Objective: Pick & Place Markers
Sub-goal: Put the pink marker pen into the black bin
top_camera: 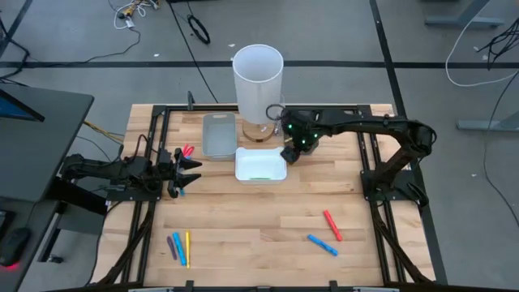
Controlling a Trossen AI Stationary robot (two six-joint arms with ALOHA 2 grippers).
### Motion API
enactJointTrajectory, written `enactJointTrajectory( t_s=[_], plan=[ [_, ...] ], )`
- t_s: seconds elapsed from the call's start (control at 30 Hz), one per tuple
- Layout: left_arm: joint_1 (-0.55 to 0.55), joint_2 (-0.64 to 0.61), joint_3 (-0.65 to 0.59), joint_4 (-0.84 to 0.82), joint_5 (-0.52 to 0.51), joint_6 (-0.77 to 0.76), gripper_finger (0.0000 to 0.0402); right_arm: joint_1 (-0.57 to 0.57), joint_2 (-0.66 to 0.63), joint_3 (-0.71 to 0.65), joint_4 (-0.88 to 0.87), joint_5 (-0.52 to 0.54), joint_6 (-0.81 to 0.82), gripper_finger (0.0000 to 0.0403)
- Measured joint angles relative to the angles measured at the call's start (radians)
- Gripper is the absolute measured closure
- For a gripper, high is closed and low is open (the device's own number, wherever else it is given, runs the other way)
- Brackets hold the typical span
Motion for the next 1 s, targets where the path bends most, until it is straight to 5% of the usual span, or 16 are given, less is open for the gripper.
enactJointTrajectory(
  t_s=[1.0],
  plan=[
    [0.000, 0.000, 0.000, 0.000, 0.000, 0.000, 0.0168, 0.531, 0.001, 0.000, -0.020, 0.003, 0.003, 0.0140]
  ],
)
